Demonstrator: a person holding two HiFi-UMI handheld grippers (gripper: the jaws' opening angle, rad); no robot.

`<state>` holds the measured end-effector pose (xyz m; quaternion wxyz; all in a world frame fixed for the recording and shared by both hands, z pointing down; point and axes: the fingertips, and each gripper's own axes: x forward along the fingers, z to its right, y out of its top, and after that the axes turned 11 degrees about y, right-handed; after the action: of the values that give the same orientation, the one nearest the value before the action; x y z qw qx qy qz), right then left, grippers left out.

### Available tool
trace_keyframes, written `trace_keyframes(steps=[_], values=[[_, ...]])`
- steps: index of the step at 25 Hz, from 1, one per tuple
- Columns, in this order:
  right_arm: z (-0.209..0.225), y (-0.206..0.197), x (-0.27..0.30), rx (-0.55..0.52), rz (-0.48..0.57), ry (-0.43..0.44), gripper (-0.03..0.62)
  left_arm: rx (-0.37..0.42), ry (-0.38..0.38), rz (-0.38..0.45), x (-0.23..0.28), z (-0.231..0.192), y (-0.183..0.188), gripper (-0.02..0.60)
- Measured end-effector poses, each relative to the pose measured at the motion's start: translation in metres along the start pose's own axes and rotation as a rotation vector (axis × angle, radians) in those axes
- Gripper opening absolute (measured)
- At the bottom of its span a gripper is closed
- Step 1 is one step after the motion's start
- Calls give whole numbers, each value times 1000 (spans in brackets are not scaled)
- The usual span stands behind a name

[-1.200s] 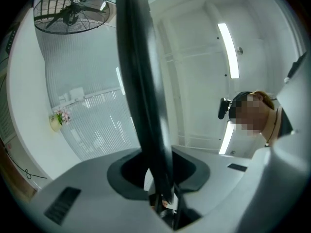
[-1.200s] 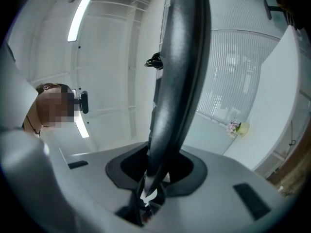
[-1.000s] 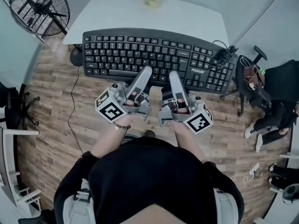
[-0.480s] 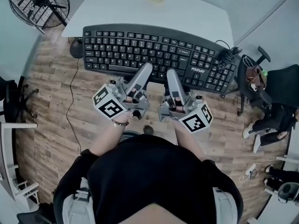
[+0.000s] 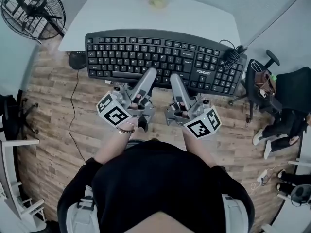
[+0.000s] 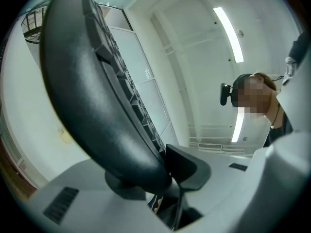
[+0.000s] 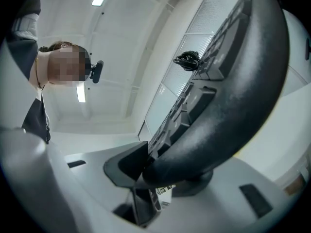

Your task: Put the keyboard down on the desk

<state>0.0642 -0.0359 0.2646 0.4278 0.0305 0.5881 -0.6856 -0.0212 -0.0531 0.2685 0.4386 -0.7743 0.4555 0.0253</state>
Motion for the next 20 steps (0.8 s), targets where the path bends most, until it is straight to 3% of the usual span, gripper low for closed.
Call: trace_keyframes(steps=[4,11,20], values=[[12,-2,12,-19,2,-12,138,17,2,-11,10,-12,7,127],[82,-23,61,-5,-1,-27,143,30,27,-31,58,-83,26,129],[110,-26,94,-47,6,-45,147,7,-4,-40,86,-114,45,129]])
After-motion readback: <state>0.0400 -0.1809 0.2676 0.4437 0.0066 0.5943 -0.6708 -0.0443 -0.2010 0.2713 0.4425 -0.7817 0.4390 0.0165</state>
